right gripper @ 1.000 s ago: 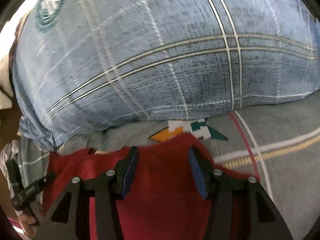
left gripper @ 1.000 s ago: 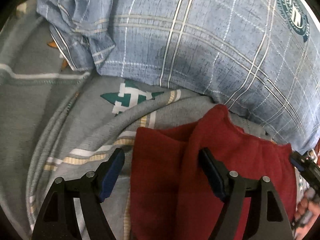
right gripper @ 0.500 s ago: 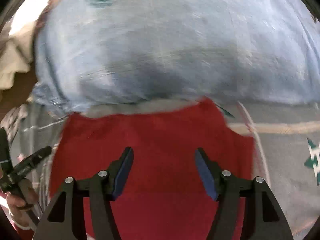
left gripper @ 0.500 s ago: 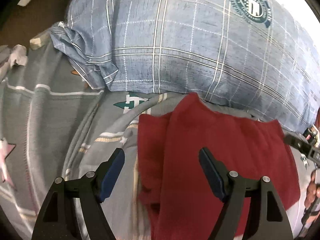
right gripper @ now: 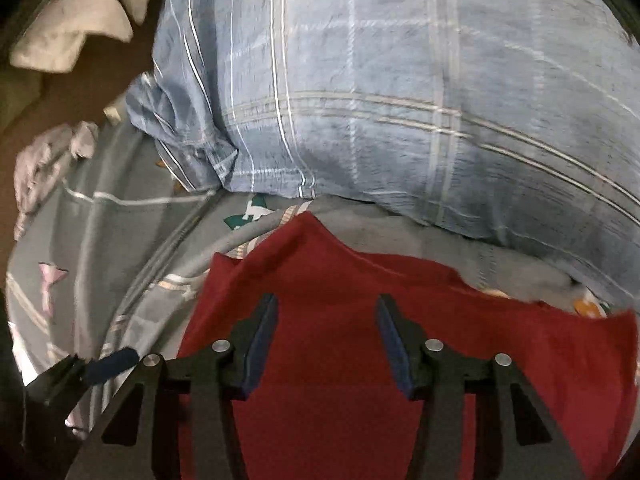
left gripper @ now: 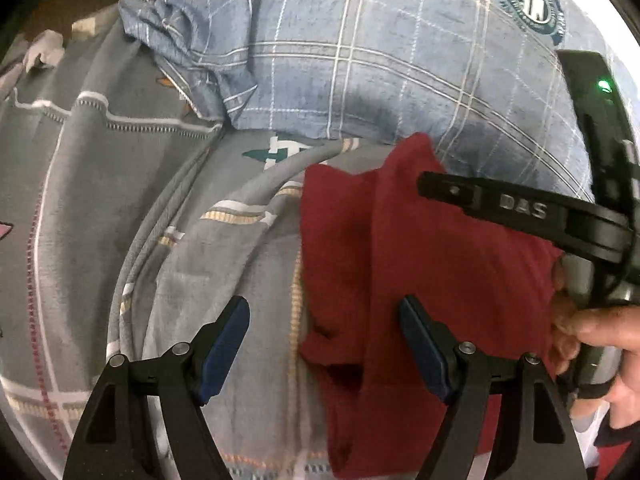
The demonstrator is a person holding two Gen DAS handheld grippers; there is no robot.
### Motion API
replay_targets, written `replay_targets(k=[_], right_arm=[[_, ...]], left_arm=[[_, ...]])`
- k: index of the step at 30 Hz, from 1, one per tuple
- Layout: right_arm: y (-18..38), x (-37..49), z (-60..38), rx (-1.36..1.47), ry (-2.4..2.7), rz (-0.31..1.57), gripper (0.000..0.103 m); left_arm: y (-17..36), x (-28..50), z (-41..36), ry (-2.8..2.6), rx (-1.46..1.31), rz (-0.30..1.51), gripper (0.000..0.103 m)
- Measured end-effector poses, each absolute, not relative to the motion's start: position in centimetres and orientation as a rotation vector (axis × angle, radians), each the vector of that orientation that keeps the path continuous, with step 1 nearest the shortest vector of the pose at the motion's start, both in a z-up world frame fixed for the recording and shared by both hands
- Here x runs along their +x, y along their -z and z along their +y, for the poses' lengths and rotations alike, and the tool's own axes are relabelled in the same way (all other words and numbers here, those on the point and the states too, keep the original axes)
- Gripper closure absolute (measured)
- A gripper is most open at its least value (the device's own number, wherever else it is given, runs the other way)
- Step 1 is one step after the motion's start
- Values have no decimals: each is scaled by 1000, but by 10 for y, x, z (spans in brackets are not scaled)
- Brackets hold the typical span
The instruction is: Fold small clothes
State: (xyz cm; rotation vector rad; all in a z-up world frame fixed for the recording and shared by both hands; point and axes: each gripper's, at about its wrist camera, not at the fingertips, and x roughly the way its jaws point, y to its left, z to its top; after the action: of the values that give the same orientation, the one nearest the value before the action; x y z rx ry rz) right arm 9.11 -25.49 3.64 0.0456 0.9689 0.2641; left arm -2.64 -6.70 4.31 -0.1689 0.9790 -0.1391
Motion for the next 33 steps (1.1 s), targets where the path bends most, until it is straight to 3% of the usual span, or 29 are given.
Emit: replay_targets(k=[13,18,23,26,29,30,31,32,33], right_arm=[[3,143,-227,62,-266,1066,49],[-18,134,-237,136,-278,1066,48],[-55,113,-223,125,-359,1053,19],[-60,122,-195,44,-380,1103,17],[-31,132,-182,-24,-354,1152,16],[-25,134,-179,-46,-335,1147,17],[-21,134,-174,-92,-320,1118,25],[-20,132,-170,-144,-312,1093,50],[-21,130,-170,-166,-311,1082,62]], left_arm=[[-40,-16,-56,187,-199,1004,26],[-42,-25,-40,247,-222,1028,26],[-42,-26,-36,250,-235,1038,26],[-41,-28,-41,274,-206,1055,26],[-40,-28,-46,298,-190,1067,26],[-40,-27,-47,303,-187,1069,26],[-40,-26,-48,307,-186,1069,26],[-39,-26,-48,311,-186,1069,26],[-39,-26,-49,315,-185,1070,26]])
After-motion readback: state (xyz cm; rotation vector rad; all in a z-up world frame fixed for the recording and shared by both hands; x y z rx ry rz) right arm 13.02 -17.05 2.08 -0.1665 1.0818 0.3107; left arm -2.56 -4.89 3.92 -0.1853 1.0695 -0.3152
